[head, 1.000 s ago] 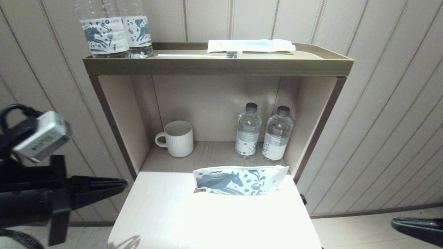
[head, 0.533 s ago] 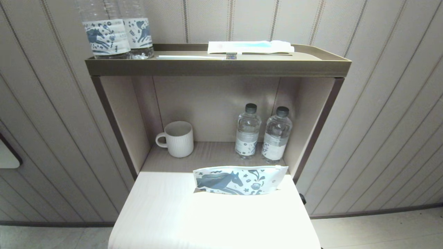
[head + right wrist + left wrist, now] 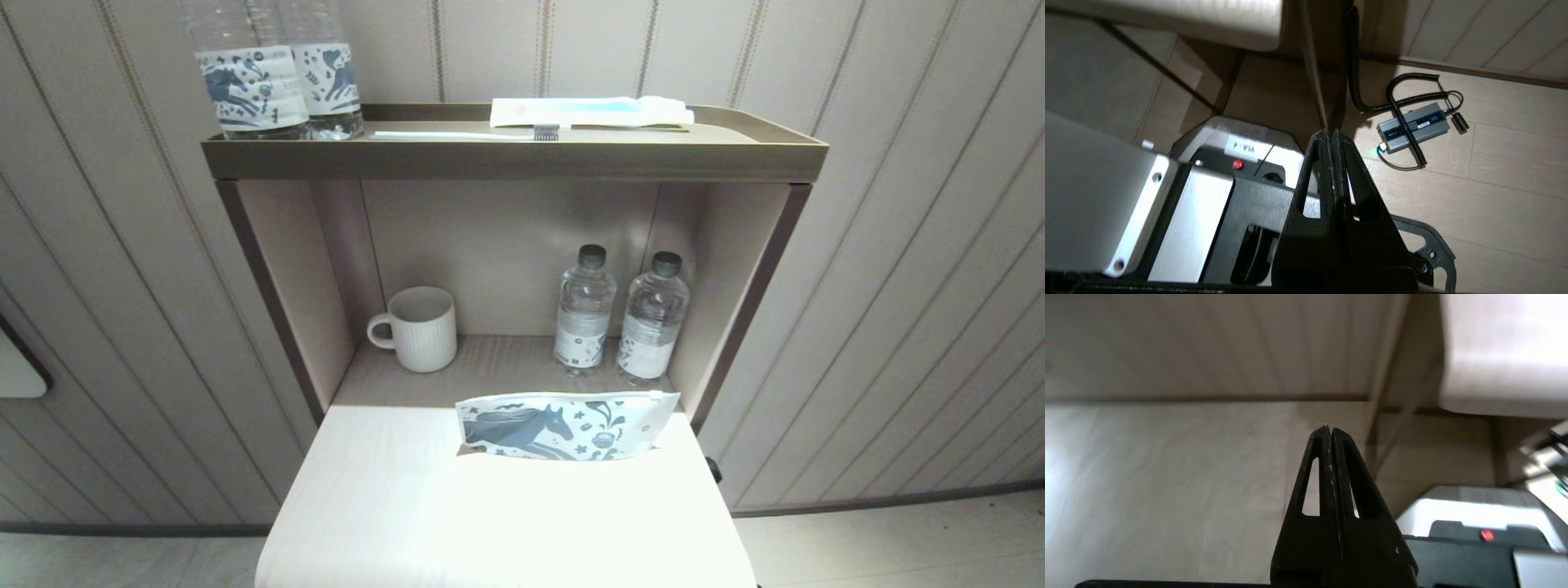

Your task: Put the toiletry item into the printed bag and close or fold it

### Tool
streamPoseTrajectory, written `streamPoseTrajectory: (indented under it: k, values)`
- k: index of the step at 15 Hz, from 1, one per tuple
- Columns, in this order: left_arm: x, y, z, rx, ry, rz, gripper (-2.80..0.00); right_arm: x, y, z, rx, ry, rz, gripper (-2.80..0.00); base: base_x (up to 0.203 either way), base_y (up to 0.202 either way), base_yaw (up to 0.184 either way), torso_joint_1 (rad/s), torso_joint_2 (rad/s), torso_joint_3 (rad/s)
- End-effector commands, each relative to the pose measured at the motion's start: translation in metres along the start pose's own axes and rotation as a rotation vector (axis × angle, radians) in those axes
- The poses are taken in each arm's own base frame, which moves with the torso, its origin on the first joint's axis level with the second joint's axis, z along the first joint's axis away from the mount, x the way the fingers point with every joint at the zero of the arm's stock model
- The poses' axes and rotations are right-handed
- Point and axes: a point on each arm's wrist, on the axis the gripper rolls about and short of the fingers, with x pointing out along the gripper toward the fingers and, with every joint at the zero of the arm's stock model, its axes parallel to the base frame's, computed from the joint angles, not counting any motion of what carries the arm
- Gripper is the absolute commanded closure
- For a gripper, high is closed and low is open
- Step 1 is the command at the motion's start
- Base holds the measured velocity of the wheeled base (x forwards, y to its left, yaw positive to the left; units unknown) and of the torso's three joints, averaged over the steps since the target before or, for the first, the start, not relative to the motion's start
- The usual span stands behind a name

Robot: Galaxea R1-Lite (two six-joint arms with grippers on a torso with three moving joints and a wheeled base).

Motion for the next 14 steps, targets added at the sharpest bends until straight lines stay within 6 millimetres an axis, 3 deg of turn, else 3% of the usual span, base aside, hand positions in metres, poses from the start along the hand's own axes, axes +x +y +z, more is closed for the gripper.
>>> streamPoseTrajectory:
  k: [1, 3, 5, 6, 10, 14]
  values:
    - [0.002, -0.006, -0.009, -0.043, 0.025, 0.090, 0.00, 0.005, -0.002, -0.004, 0.028, -0.023, -0.036, 0.00, 0.000, 0.000, 0.000, 0.000, 0.00, 0.000]
    - [0.002, -0.012, -0.030, -0.044, -0.053, 0.062, 0.00, 0.015, -0.008, -0.004, 0.031, -0.103, -0.124, 0.00, 0.000, 0.000, 0.000, 0.000, 0.00, 0.000]
    - [0.014, -0.016, -0.059, 0.013, -0.112, 0.034, 0.00, 0.024, -0.012, -0.003, 0.018, -0.198, -0.159, 0.00, 0.000, 0.000, 0.000, 0.000, 0.00, 0.000]
    - [0.017, -0.017, -0.063, 0.011, -0.123, 0.021, 0.00, 0.028, -0.013, -0.003, 0.001, -0.236, -0.164, 0.00, 0.000, 0.000, 0.000, 0.000, 0.00, 0.000]
    - [0.017, -0.018, -0.062, 0.029, -0.139, 0.010, 0.00, 0.031, -0.014, -0.006, -0.108, -0.284, -0.128, 0.00, 0.000, 0.000, 0.000, 0.000, 0.00, 0.000]
    - [0.018, -0.018, -0.062, 0.023, -0.141, 0.009, 0.00, 0.018, -0.012, -0.019, -0.116, -0.477, -0.171, 0.00, 0.000, 0.000, 0.000, 0.000, 0.00, 0.000]
